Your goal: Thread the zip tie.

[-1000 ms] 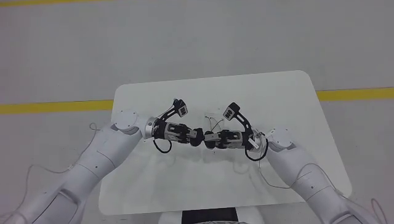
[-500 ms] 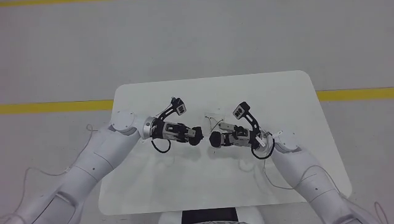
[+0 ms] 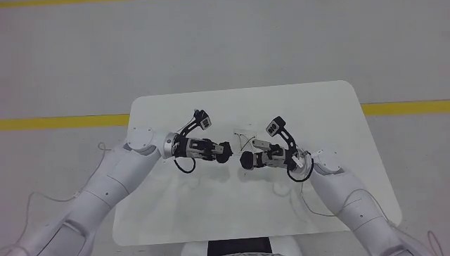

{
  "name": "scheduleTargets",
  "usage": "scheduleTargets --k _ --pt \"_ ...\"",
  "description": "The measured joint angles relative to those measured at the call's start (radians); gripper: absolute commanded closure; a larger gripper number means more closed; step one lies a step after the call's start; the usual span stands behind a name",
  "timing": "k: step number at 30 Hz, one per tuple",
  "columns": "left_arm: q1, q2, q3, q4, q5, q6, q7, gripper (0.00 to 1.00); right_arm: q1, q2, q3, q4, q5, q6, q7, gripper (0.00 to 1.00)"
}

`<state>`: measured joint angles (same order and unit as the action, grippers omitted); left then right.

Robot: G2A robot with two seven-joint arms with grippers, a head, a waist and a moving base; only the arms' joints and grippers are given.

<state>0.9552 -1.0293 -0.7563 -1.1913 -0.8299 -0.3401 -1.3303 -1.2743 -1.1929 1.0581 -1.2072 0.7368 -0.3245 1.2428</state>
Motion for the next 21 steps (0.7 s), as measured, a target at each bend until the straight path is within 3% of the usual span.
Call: scheduleTargets --k 3,9,15,17,21 --pt "0.009 0.007 -0.044 0.020 0.008 0.000 -0.018 1.00 0.000 0.000 0.000 0.000 0.000 0.000 0.000 0.00" --pt "0.055 0.011 -0.165 0.038 0.062 0.000 -0.041 1.00 0.000 0.000 0.000 0.000 0.000 0.000 0.000 0.00" --pt "0.120 -0.001 -0.282 -0.011 0.157 0.000 -0.057 1.00 0.000 0.000 0.000 0.000 0.000 0.000 0.000 0.00" --pt "0.137 -0.009 -0.301 -0.006 0.168 0.000 -0.061 1.00 0.000 0.000 0.000 0.000 0.000 0.000 0.000 0.00" --pt "0.137 -0.011 -0.302 -0.004 0.168 0.000 -0.060 1.00 0.000 0.000 0.000 0.000 0.000 0.000 0.000 0.00"
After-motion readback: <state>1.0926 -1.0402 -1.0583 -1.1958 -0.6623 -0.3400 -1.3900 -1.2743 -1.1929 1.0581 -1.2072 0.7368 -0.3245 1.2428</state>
